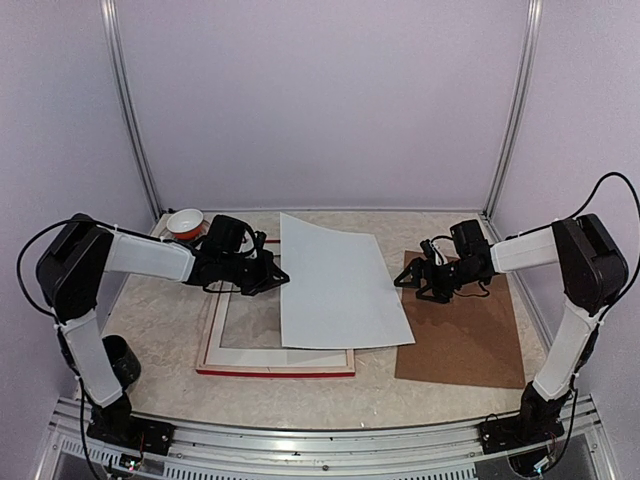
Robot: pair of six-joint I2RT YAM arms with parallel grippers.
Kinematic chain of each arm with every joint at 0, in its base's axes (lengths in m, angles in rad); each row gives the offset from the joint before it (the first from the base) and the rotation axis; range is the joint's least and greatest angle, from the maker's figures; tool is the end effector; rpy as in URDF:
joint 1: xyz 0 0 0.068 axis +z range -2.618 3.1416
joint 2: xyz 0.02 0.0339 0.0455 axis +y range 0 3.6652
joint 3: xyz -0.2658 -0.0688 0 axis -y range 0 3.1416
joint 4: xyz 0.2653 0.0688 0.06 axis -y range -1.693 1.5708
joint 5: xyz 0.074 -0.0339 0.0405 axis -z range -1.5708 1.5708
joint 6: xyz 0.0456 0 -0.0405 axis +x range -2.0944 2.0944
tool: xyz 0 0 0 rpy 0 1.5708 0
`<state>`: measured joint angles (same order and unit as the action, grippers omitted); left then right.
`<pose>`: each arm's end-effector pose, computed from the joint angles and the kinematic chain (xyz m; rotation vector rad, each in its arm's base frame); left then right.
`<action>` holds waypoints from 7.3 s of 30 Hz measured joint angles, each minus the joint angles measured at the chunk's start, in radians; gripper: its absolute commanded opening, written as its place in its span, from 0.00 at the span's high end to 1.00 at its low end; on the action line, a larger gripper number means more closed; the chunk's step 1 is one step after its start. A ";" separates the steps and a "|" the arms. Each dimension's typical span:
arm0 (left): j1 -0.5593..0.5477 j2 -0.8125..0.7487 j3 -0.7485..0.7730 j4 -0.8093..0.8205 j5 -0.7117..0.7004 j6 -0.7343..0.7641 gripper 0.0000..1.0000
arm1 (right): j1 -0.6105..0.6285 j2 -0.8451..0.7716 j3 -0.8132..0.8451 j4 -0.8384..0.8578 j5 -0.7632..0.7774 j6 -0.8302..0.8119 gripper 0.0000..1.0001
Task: Put the photo into the frame
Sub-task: Move the photo to the frame body, then position the photo on the mat board.
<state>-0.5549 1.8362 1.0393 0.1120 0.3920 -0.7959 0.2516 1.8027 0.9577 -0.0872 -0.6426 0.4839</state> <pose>0.3376 -0.2298 0.1487 -0.0655 2.4634 -1.1079 0.3495 0.1181 0.1248 0.0169 2.5748 1.0991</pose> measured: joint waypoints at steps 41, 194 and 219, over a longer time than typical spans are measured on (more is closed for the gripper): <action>0.040 -0.056 -0.048 -0.232 -0.037 0.163 0.96 | 0.135 0.084 0.080 0.031 -0.066 0.110 0.03; -0.161 -0.369 -0.175 -0.603 -0.450 0.005 0.31 | 0.198 0.172 0.210 -0.016 -0.052 0.076 0.04; -0.180 -0.331 -0.222 -0.627 -0.496 -0.027 0.31 | 0.198 0.172 0.210 -0.018 -0.053 0.059 0.05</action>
<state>-0.7345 1.5055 0.8173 -0.5148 -0.1036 -0.8230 0.4496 1.9751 1.1679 -0.1051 -0.6952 0.5426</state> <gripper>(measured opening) 0.695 0.955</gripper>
